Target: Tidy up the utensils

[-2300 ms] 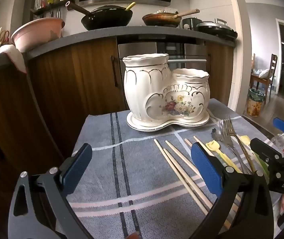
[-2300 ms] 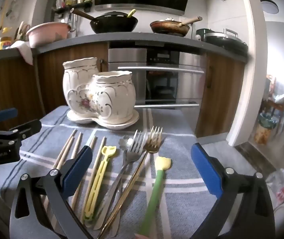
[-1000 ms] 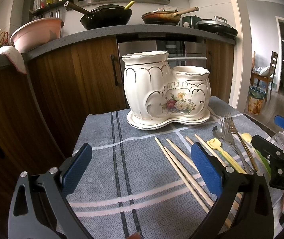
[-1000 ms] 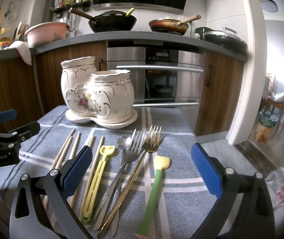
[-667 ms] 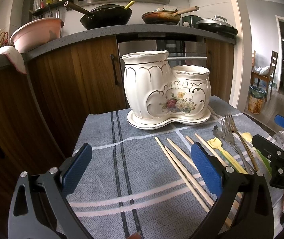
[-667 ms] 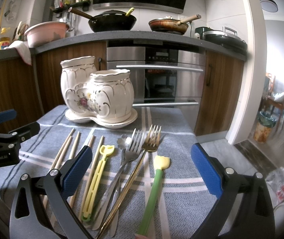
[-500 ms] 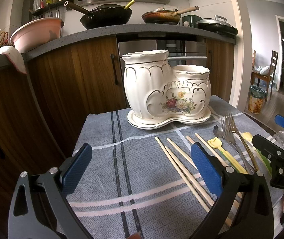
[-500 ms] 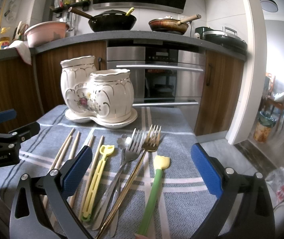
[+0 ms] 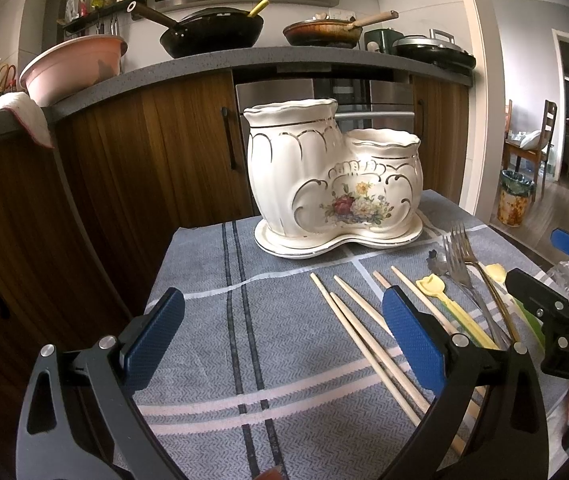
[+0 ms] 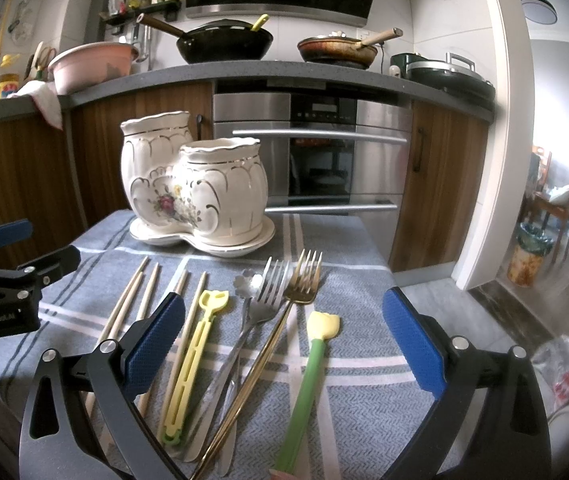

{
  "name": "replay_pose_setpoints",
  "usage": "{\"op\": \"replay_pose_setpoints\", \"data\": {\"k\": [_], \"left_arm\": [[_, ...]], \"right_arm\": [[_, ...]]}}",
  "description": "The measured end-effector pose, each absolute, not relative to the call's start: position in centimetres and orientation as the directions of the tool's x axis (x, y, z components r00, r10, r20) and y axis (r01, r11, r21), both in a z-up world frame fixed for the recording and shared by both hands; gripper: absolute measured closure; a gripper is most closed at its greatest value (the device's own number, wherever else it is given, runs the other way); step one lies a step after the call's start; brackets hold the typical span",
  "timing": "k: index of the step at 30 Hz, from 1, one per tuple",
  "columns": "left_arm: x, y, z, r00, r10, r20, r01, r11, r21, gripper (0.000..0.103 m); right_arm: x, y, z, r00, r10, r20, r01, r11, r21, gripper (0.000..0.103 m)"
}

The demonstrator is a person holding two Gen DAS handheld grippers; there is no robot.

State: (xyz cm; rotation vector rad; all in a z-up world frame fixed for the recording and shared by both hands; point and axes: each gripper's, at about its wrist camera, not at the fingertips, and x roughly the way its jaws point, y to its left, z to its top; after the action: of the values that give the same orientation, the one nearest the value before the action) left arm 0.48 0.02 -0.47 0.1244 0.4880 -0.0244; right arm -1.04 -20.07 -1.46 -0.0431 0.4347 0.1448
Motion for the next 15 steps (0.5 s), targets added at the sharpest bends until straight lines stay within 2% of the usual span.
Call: {"op": "replay_pose_setpoints", "data": {"k": [15], "left_arm": [[0.72, -0.32, -0.79, 0.876, 0.006, -0.483, 0.061, 0.991, 0.123, 0.005]], "right_arm": [[-0.95, -20.02, -1.51, 0.897, 0.13, -0.424, -0.148, 0.989, -0.011, 0.005]]}}
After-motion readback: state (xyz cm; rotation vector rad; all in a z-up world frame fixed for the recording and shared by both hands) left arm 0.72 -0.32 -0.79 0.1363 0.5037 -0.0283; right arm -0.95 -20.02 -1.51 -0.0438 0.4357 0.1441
